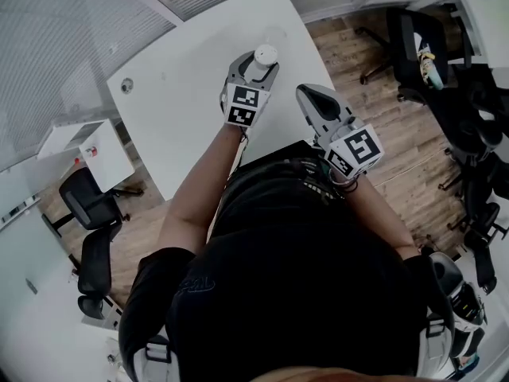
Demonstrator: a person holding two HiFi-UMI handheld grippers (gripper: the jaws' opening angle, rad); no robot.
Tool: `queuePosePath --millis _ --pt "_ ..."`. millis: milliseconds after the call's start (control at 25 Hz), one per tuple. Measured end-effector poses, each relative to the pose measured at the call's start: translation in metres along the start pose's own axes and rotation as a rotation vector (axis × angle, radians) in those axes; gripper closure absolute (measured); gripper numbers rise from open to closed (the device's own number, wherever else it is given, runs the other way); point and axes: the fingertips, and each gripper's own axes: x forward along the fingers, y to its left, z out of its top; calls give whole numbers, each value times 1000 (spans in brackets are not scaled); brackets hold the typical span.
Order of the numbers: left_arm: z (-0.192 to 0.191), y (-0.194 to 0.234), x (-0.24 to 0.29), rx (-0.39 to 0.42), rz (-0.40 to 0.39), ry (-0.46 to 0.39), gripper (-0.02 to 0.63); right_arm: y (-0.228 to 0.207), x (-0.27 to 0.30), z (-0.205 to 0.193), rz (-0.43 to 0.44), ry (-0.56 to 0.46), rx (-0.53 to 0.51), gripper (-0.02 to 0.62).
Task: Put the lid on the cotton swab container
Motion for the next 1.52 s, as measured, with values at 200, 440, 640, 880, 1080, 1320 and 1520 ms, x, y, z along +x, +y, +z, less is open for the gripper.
queuePosePath --millis 200,440,640,880,1080,1320,1520 --pt "4 -16 -41 -3 -36 -19 350 30 -6 8 6 -24 -33 574" --pt "13 -33 -84 26 -58 -51 350 59 -18 14 1 -51 -67 574" --pt "16 -41 -112 40 -79 -66 350 81 -24 16 -9 -56 -97 574" --pt "17 -47 -139 38 -90 -87 350 95 -29 14 -23 -64 -114 574" --pt "23 -55 -153 40 -100 -94 350 93 -33 22 -41 -74 -122 574" --pt "29 -68 -155 32 -107 -97 350 83 -39 35 -33 -85 -135 574" --pt "42 -83 -149 29 -106 -104 350 66 -47 49 -22 -96 -145 574"
